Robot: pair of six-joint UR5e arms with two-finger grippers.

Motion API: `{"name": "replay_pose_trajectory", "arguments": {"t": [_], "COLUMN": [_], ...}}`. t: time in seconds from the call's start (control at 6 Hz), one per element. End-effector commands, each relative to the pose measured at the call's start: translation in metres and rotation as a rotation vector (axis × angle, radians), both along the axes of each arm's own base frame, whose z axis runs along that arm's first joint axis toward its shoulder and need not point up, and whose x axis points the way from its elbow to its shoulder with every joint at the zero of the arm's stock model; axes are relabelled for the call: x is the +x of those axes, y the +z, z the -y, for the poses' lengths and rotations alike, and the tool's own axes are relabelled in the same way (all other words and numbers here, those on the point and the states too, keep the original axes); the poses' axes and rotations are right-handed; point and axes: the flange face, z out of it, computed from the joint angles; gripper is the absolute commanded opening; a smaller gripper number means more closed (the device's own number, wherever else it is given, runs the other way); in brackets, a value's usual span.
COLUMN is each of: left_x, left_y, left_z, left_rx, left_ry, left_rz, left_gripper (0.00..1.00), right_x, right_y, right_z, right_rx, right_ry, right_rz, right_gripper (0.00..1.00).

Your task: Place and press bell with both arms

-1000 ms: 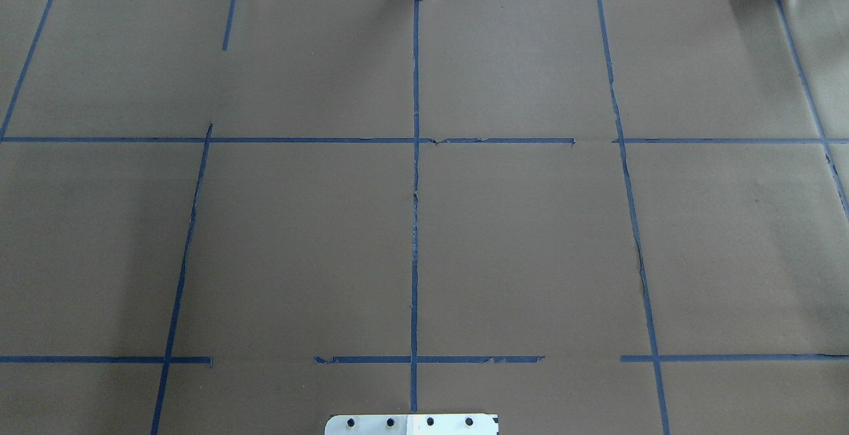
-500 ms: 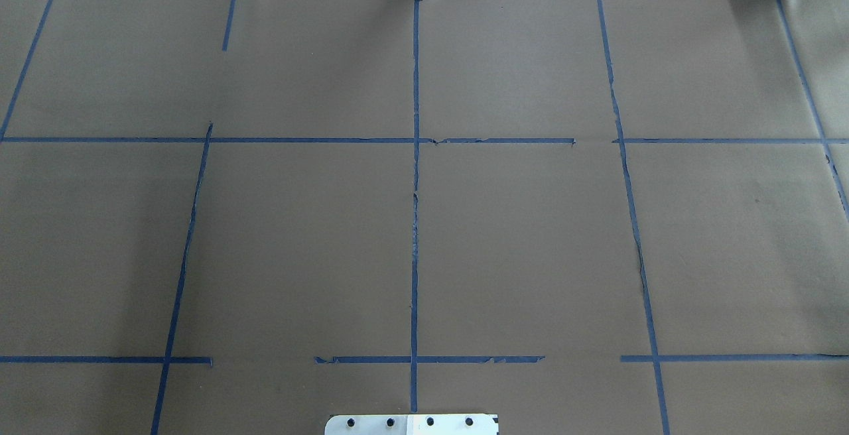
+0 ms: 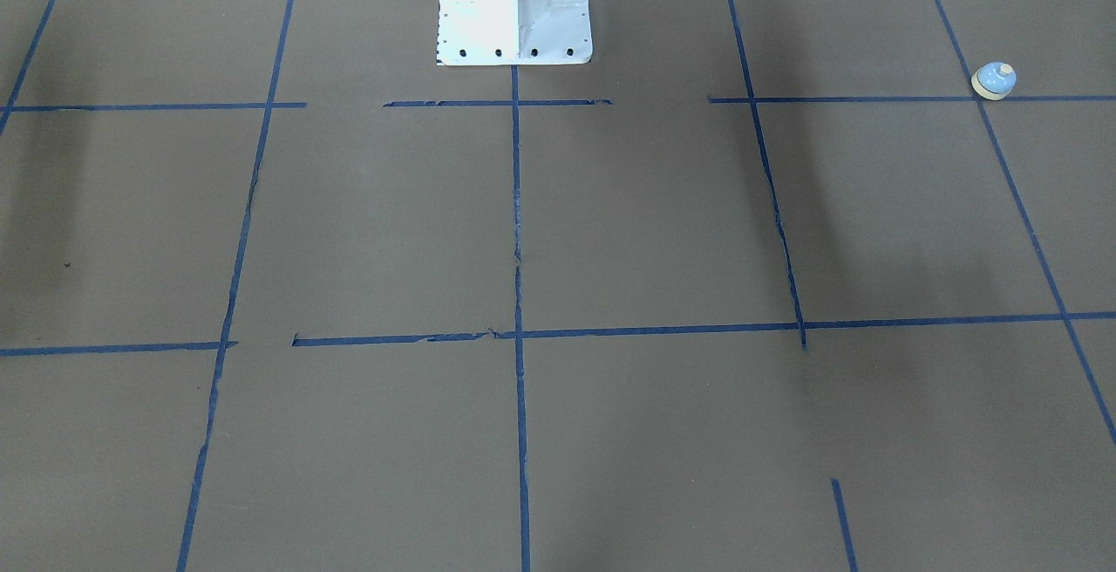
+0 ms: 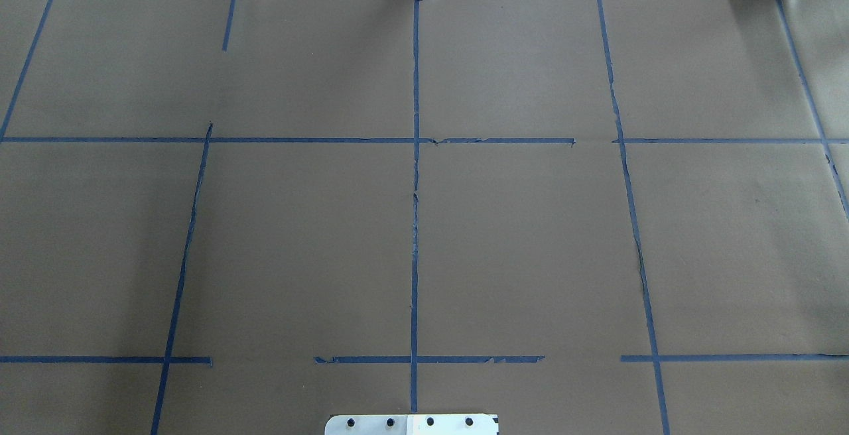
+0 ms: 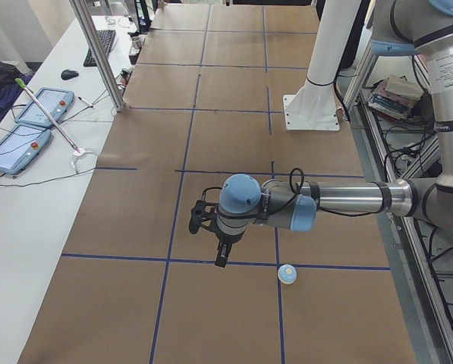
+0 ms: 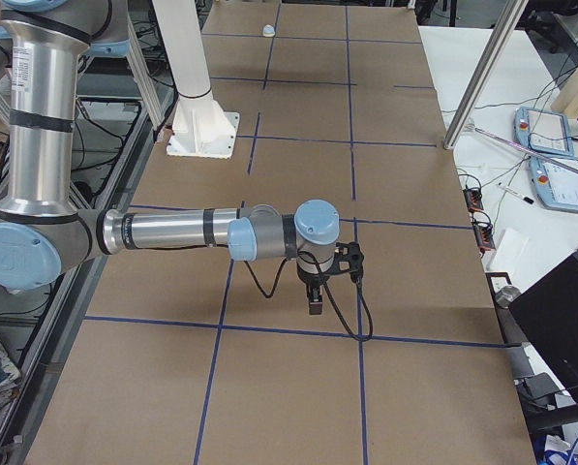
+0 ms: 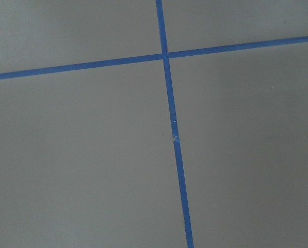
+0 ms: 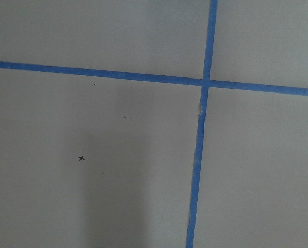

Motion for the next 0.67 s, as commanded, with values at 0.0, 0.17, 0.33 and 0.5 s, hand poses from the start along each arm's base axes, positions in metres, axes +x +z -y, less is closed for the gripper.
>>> {"name": "replay_pose_trajectory", "arguments": {"t": [0.0,0.17,0.33,0.5], "left_x": [0.061,0.069,0.077,0.087], "left_y": [0.023,0.038,0.058,0.082], "left_z": [-0.021,-0.039,-0.067,-0.089], "left_rx": [-0.144,-0.218,-0.251,-0.282], "left_ry": [0.054,0.037,0.078,0.134], "left_rz": [0.043,0.081,0.095,0.112], "left_gripper": [1.0,1.0,1.0,1.0], "right_x": [0.0,0.0,0.0,0.0], "right_y": [-0.002,-0.001,-0.002,-0.001], "right_z": [-0.001,-0.003,-0.003,-0.003], "right_rx": [0.004,0.001,0.004,0.002], "right_ry": [-0.001,-0.001,-0.001,-0.001], "right_rz": [0.0,0.0,0.0,0.0], "right_gripper": [1.0,1.0,1.0,1.0]}}
